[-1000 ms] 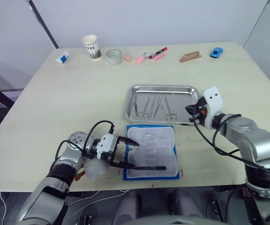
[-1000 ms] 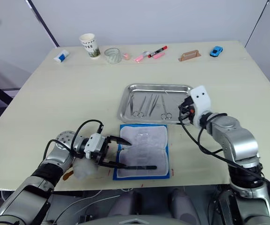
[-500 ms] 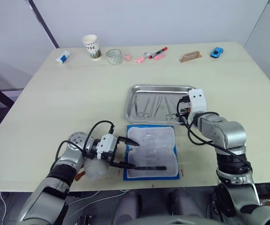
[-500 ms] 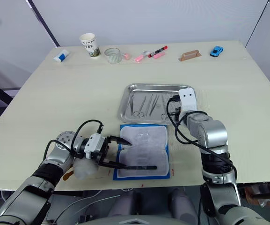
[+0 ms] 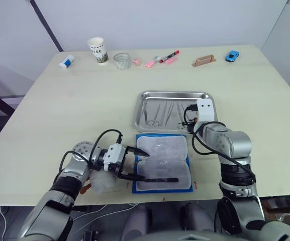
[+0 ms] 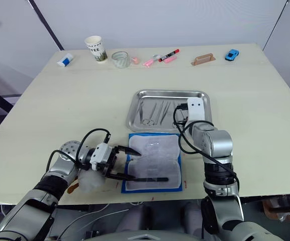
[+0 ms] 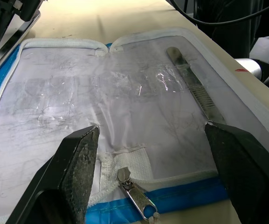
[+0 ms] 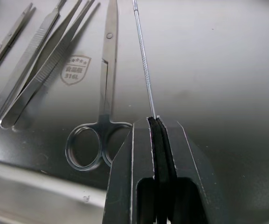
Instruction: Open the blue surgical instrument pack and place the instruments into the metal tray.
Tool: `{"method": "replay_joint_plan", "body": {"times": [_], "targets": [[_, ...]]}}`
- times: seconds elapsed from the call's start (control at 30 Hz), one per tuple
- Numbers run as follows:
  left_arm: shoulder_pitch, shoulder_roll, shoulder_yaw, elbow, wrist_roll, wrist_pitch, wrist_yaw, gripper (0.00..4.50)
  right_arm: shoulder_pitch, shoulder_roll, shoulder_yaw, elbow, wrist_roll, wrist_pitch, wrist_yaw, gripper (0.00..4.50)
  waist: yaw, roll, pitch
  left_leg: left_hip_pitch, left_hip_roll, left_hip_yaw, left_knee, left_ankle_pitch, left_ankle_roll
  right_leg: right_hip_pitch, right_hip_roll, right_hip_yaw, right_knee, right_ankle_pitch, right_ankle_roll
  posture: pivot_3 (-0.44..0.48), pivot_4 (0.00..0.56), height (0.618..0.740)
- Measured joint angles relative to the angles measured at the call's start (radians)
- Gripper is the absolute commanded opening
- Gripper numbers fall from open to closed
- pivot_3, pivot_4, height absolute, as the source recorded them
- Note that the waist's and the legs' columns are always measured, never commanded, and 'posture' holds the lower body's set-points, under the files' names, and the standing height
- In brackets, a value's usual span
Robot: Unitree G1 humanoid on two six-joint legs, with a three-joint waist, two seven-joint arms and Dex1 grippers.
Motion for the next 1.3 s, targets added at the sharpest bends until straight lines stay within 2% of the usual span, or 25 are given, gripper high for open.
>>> {"method": "replay_joint_plan", "body": {"times": [0.13, 0.23, 0.27, 0.43, 0.53, 0.63, 0.7, 0.73, 0.77, 0.8, 0.93, 1.07, 1.3], "targets": [[0.005, 0.002, 0.001, -0.002, 0.000, 0.000, 0.000, 3.83, -0.002, -0.005, 0.001, 0.003, -0.003, -0.011, 0.002, 2.66, -0.003, 0.000, 0.000, 0.000, 0.000, 0.000, 0.000, 0.000, 0.000, 0.000, 0.000, 0.000, 0.000, 0.000, 0.000, 0.000, 0.150, 0.740], [0.006, 0.003, 0.003, -0.003, 0.000, 0.000, 0.000, 3.83, -0.002, -0.021, 0.003, 0.002, -0.002, -0.020, 0.018, 4.23, -0.005, 0.000, 0.000, 0.000, 0.000, 0.000, 0.000, 0.000, 0.000, 0.000, 0.000, 0.000, 0.000, 0.000, 0.000, 0.000, 0.150, 0.740], [0.006, 0.003, 0.003, -0.003, 0.000, 0.000, 0.000, 3.83, -0.002, -0.024, 0.004, 0.001, -0.002, -0.020, 0.022, 4.49, -0.006, 0.000, 0.000, 0.000, 0.000, 0.000, 0.000, 0.000, 0.000, 0.000, 0.000, 0.000, 0.000, 0.000, 0.000, 0.000, 0.150, 0.740], [0.006, 0.004, 0.010, -0.005, 0.000, 0.000, -0.001, 3.83, 0.002, -0.073, 0.027, -0.060, 0.007, -0.022, 0.073, 4.49, -0.010, 0.002, 0.000, 0.000, 0.000, -0.001, -0.001, 0.000, 0.000, 0.000, 0.000, 0.000, 0.000, 0.000, 0.000, 0.000, 0.150, 0.740], [0.005, 0.003, 0.009, -0.008, 0.000, 0.000, -0.001, 3.83, 0.049, -0.193, 0.064, -0.195, 0.061, -0.026, 0.190, 4.49, -0.010, 0.002, 0.000, -0.001, -0.001, -0.001, 0.000, 0.000, 0.000, 0.000, 0.000, -0.001, -0.001, 0.000, 0.000, 0.000, 0.150, 0.740], [0.006, 0.006, 0.010, -0.008, 0.000, 0.000, -0.002, 3.83, 0.076, -0.258, 0.068, -0.243, 0.091, -0.060, 0.264, 4.49, -0.013, 0.002, 0.001, -0.001, -0.001, -0.002, 0.000, 0.000, 0.000, 0.000, 0.000, -0.001, -0.001, 0.000, 0.000, 0.000, 0.150, 0.740], [0.005, 0.005, 0.008, -0.008, 0.000, 0.001, -0.002, 3.83, 0.125, -0.348, 0.101, -0.291, 0.130, -0.114, 0.369, 4.49, -0.012, 0.002, 0.001, -0.001, -0.001, -0.002, -0.001, 0.000, 0.000, 0.000, 0.000, -0.001, -0.001, 0.000, 0.000, 0.000, 0.150, 0.740], [0.002, 0.003, 0.005, -0.008, 0.000, 0.001, -0.002, 3.83, 0.181, -0.432, 0.134, -0.330, 0.157, -0.177, 0.471, 4.49, -0.011, 0.002, 0.001, -0.002, -0.001, -0.003, -0.001, 0.000, 0.000, 0.000, -0.001, -0.001, -0.001, -0.001, 0.001, 0.000, 0.150, 0.740], [0.002, 0.004, 0.006, -0.008, 0.000, 0.001, -0.002, 3.83, 0.201, -0.457, 0.143, -0.343, 0.169, -0.195, 0.506, 4.49, -0.011, 0.002, 0.001, -0.002, -0.001, -0.003, -0.001, 0.000, 0.000, 0.000, -0.001, -0.001, -0.002, -0.001, 0.001, 0.000, 0.150, 0.740], [0.000, 0.005, 0.005, -0.008, 0.000, 0.001, -0.003, 3.83, 0.260, -0.522, 0.171, -0.369, 0.196, -0.260, 0.610, 4.49, -0.013, 0.001, 0.002, -0.001, -0.001, -0.003, 0.000, 0.000, 0.000, 0.001, -0.001, -0.001, -0.002, -0.001, 0.002, 0.000, 0.150, 0.740], [-0.001, 0.008, 0.005, -0.006, 0.000, 0.002, -0.003, 3.83, 0.338, -0.624, 0.233, -0.386, 0.220, -0.401, 0.778, 4.49, -0.015, 0.000, 0.003, -0.001, -0.001, -0.003, 0.000, 0.000, 0.000, 0.001, 0.000, -0.001, -0.001, -0.002, 0.002, 0.000, 0.150, 0.740], [-0.002, 0.006, 0.005, -0.006, 0.000, 0.002, -0.003, 3.83, 0.409, -0.679, 0.307, -0.389, 0.207, -0.605, 0.926, 4.49, -0.014, -0.001, 0.003, -0.001, -0.001, -0.003, 0.000, 0.000, 0.000, 0.001, 0.000, -0.002, -0.002, -0.002, 0.003, 0.000, 0.150, 0.740], [0.000, 0.006, 0.008, -0.007, 0.000, 0.003, -0.003, 3.83, 0.415, -0.713, 0.421, -0.339, 0.133, -0.722, 1.003, 4.49, -0.013, -0.002, 0.004, 0.000, -0.001, -0.003, 0.000, 0.000, 0.000, 0.001, 0.000, -0.002, -0.001, -0.002, 0.003, 0.000, 0.150, 0.740]]}}
